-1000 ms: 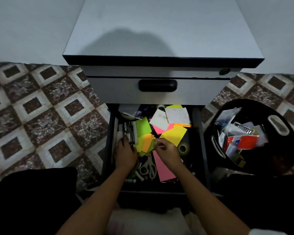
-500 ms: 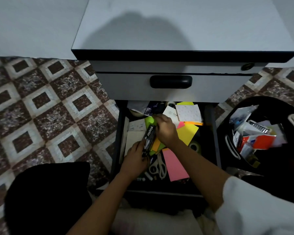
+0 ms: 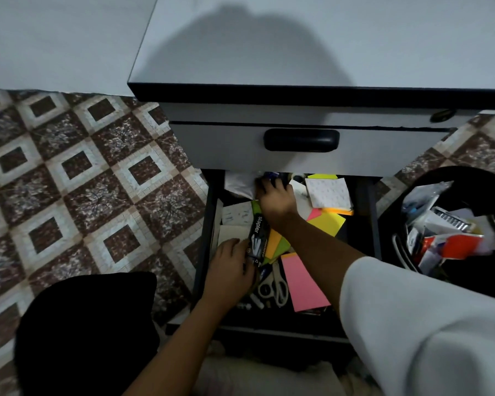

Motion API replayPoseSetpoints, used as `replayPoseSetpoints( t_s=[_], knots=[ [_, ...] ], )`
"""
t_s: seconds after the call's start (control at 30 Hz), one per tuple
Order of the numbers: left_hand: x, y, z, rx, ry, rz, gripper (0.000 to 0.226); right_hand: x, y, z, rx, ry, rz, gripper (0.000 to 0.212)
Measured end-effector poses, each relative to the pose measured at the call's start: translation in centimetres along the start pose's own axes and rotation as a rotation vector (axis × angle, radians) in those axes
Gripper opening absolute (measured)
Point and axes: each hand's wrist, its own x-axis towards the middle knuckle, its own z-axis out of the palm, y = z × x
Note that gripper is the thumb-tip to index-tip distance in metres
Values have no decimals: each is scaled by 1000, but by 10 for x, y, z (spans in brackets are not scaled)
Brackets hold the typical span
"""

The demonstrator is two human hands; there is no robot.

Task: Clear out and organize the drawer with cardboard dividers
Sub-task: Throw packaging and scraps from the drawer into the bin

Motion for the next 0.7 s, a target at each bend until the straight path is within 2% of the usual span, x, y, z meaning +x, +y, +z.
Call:
replayPoseSetpoints(
  t_s=[0.2, 0.33, 0.4, 0.47, 0.5, 0.6, 0.7],
  knots=[
    [13, -4, -12, 350, 233, 75, 34, -23, 13, -1, -138, 76, -19, 31],
    [13, -3, -14, 502, 183, -44, 42, -58, 29, 6, -125, 297, -41, 29],
    [13, -1, -18, 445, 146, -208, 57, -78, 37, 12, -97, 433, -49, 29],
    [13, -4, -22, 334, 138, -363, 79, -98, 42, 19, -77, 458, -39, 33],
    [13, -6, -21, 313, 121, -401, 82, -107, 42, 21, -73, 442, -15, 33],
    [12, -11, -19, 256, 111, -445, 74, -127, 40, 26, -37, 405, 57, 34],
    [8, -9, -23, 185, 115, -401, 67, -139, 37, 25, -19, 386, 84, 40]
  ],
)
